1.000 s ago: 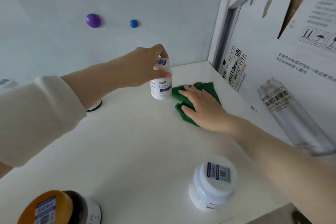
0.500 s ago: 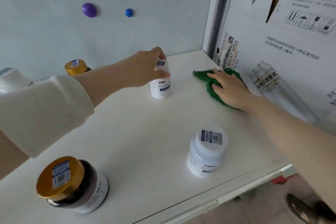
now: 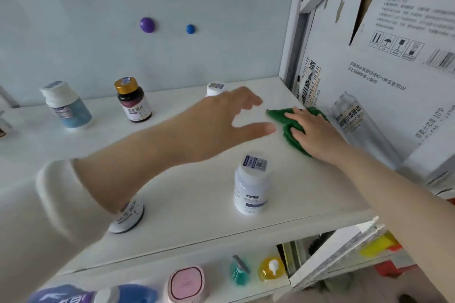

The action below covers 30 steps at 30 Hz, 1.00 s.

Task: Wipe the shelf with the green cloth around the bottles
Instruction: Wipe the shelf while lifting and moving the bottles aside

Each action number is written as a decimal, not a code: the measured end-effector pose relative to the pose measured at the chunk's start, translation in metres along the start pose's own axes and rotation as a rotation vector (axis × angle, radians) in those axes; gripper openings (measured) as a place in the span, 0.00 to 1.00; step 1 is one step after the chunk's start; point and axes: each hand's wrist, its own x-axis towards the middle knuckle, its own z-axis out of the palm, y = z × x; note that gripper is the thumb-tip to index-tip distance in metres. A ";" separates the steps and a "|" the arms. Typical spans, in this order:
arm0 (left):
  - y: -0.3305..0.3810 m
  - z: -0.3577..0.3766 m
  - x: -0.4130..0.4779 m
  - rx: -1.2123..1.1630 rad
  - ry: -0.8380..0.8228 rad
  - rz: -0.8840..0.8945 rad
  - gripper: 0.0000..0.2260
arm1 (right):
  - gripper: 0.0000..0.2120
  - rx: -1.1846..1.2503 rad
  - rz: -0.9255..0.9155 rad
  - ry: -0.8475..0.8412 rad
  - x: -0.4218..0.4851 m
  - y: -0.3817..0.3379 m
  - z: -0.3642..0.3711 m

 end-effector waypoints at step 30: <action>-0.001 0.034 -0.087 -0.142 0.290 -0.198 0.23 | 0.23 -0.003 0.015 -0.067 -0.088 -0.016 -0.004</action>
